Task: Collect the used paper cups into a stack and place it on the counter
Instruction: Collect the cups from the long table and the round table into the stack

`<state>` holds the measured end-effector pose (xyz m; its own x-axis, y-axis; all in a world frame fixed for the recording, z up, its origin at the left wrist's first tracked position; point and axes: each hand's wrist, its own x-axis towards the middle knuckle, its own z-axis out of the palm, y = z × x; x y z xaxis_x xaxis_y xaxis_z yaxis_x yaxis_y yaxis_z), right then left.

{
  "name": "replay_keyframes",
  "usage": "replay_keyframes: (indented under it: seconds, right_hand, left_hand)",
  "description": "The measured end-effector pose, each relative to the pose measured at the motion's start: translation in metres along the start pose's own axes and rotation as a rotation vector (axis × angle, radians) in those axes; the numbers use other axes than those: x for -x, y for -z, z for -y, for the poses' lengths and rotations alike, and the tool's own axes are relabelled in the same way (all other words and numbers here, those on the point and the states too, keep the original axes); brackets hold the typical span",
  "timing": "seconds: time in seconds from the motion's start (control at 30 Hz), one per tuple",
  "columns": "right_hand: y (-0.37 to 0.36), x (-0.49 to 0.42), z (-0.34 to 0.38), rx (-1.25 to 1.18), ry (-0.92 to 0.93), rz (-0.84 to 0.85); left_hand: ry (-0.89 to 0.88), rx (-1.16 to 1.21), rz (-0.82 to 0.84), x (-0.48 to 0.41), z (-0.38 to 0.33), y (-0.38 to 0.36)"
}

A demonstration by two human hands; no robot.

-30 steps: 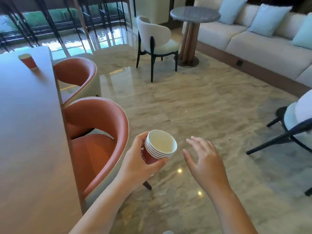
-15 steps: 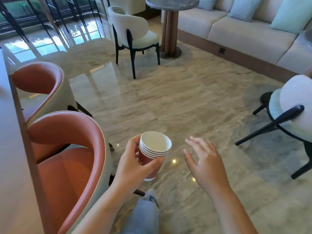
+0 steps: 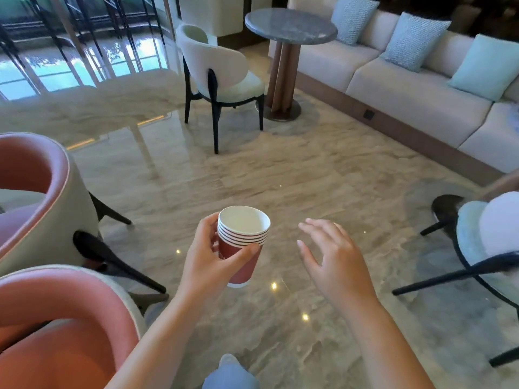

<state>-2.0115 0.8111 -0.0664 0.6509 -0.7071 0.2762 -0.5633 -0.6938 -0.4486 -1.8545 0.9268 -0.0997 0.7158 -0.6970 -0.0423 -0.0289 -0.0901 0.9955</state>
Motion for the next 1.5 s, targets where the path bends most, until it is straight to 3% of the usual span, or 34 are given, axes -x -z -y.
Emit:
replay_keyframes:
  seconds: [0.27,0.5,0.8,1.03,1.23,1.5]
  right_hand:
    - [-0.033,-0.097,-0.008,-0.046,0.009,0.065]
    - [-0.089,-0.210,-0.015,-0.091,0.167,0.125]
    - [-0.129,-0.381,-0.015,-0.166,0.387,0.204]
    - [-0.175,-0.454,-0.006,-0.224,0.470,0.282]
    - [-0.229,-0.512,0.037,-0.258,0.564,0.323]
    - [-0.310,-0.613,0.147,-0.256,0.698,0.376]
  left_hand:
    - [0.047,0.014,-0.067,-0.081,0.008,0.007]
    - [0.098,0.007,-0.258,-0.163,0.016,0.016]
    - [0.071,-0.005,-0.445,-0.298,-0.031,0.010]
    - [0.107,0.015,-0.589,-0.351,-0.025,0.028]
    - [0.148,0.063,-0.736,-0.396,-0.010,0.080]
    - [0.090,0.135,-0.860,-0.494,-0.003,0.195]
